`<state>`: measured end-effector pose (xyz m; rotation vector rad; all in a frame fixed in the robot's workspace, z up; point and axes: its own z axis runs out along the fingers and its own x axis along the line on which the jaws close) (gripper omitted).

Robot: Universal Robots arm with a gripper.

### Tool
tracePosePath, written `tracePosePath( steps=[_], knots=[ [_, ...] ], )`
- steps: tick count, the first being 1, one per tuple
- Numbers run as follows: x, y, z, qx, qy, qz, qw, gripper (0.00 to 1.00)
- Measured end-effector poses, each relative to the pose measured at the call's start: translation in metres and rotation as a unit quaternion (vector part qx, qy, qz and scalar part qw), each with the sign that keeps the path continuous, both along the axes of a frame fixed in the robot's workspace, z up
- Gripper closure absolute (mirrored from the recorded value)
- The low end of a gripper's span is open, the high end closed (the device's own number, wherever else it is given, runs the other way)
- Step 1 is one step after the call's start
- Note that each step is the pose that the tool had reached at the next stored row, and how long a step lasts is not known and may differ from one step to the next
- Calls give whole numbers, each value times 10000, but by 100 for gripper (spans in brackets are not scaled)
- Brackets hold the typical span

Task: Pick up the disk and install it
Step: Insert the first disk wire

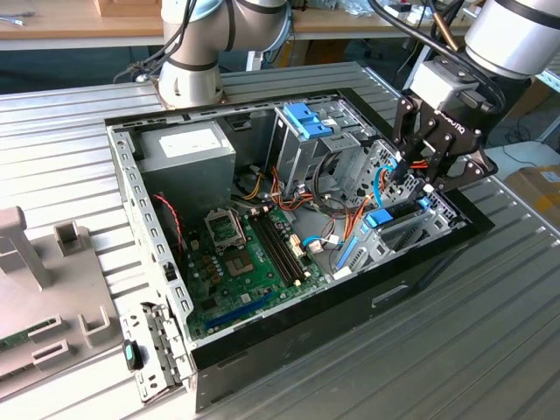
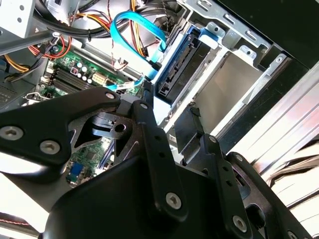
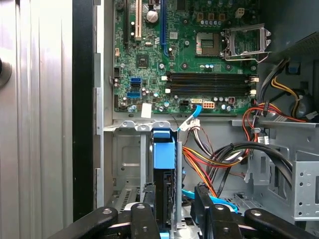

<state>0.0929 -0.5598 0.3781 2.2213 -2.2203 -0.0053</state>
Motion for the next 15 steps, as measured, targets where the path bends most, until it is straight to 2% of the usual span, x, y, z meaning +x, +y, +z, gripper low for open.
tracePosePath(
  steps=[15],
  knots=[
    [17,36,0,0,0,26,10000,56]
  ],
)
